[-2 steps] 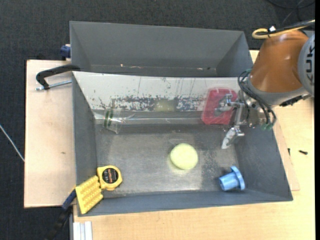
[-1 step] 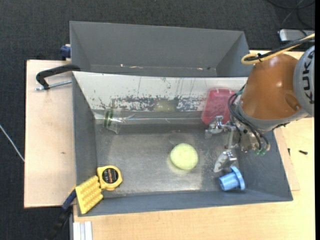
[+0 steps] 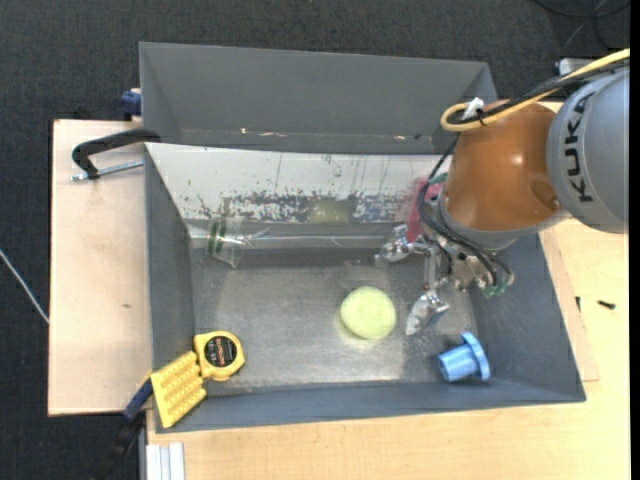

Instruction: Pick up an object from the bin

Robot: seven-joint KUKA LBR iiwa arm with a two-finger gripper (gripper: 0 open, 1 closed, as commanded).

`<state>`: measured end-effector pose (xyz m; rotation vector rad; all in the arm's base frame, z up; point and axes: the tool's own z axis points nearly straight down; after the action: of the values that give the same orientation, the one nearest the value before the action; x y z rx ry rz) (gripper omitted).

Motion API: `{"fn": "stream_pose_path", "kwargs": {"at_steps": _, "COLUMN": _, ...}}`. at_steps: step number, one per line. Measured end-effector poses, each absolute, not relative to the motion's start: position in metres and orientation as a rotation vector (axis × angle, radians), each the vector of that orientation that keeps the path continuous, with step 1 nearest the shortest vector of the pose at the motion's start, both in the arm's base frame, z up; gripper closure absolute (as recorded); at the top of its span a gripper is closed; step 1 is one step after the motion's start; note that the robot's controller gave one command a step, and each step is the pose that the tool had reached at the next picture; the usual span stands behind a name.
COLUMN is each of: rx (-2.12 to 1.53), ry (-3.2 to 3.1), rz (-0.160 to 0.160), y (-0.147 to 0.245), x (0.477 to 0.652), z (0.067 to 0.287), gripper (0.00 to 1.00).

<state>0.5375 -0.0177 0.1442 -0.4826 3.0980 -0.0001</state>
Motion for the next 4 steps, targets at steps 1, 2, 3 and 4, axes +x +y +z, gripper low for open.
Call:
{"fn": "stream_pose_path", "kwargs": {"at_steps": 1, "rx": -0.176, "ry": 3.131, "rz": 0.002, "y": -0.004, "x": 0.526, "z": 0.09, "gripper": 0.0}}
{"fn": "stream_pose_path", "kwargs": {"at_steps": 2, "rx": -0.478, "ry": 3.115, "rz": 0.008, "y": 0.001, "x": 0.531, "z": 0.075, "gripper": 1.0}}
{"fn": "stream_pose_path", "kwargs": {"at_steps": 3, "rx": -0.479, "ry": 3.115, "rz": 0.008, "y": 0.001, "x": 0.531, "z": 0.075, "gripper": 1.0}}
{"fn": "stream_pose_path", "kwargs": {"at_steps": 4, "rx": -0.479, "ry": 3.114, "rz": 0.007, "y": 0.001, "x": 0.529, "z": 0.079, "gripper": 1.0}}
